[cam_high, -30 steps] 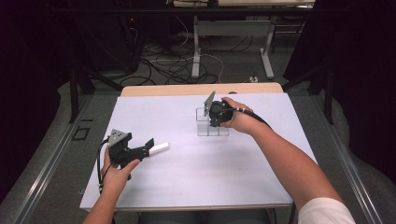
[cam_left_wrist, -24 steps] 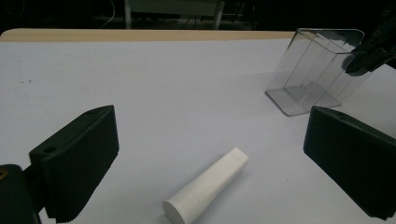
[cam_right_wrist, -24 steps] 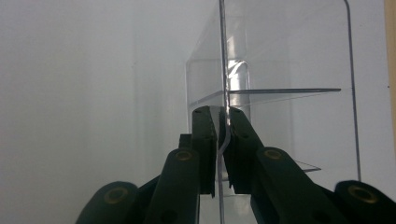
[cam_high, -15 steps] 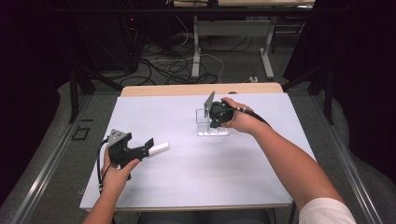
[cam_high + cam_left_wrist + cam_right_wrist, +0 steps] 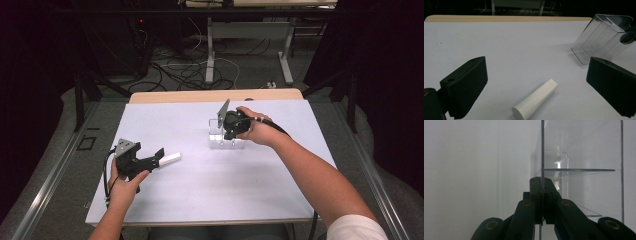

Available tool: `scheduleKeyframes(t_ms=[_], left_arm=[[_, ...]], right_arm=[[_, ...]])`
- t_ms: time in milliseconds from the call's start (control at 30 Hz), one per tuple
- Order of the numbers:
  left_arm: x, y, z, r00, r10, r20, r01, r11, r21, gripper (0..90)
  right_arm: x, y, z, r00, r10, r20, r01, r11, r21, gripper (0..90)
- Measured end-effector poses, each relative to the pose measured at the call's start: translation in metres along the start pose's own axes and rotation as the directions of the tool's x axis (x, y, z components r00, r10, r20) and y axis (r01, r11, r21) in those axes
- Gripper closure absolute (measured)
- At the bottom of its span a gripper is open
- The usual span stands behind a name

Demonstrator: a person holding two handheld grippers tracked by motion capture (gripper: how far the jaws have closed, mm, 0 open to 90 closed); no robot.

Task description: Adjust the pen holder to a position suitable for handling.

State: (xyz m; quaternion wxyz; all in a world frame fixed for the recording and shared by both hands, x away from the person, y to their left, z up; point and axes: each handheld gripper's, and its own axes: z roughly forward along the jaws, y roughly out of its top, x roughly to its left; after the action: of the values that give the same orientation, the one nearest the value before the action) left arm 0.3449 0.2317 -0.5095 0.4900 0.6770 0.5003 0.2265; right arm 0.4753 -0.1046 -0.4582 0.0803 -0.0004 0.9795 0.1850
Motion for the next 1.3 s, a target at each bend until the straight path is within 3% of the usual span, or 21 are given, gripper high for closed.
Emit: scheduleKeyframes(t_ms=[367, 767, 1100, 1300], left_arm=[[0.0, 0.0, 0.001, 1.0, 0.001, 0.0, -0.001, 1.0, -0.002, 3.6], [-0.001, 0.0, 0.001, 1.0, 0.0, 0.0, 0.0, 1.0, 0.001, 3.6], [-0.001, 0.0, 0.001, 1.0, -0.001, 0.0, 0.001, 1.0, 0.0, 3.7], [-0.001, 0.0, 0.001, 1.0, 0.0, 0.001, 0.0, 1.0, 0.002, 3.7]], right_arm=[[0.02, 0.002, -0.003, 0.998, 0.048, -0.042, -0.047, 0.999, 0.005, 88.7], [0.038, 0.01, -0.001, 0.9937, 0.045, -0.103, -0.045, 0.999, 0.003, 88.7], [0.044, 0.015, 0.004, 0.9911, 0.026, -0.131, -0.026, 1.0, 0.002, 88.7], [0.043, 0.015, 0.005, 0.9905, 0.043, -0.131, -0.043, 0.999, 0.0, 88.6]])
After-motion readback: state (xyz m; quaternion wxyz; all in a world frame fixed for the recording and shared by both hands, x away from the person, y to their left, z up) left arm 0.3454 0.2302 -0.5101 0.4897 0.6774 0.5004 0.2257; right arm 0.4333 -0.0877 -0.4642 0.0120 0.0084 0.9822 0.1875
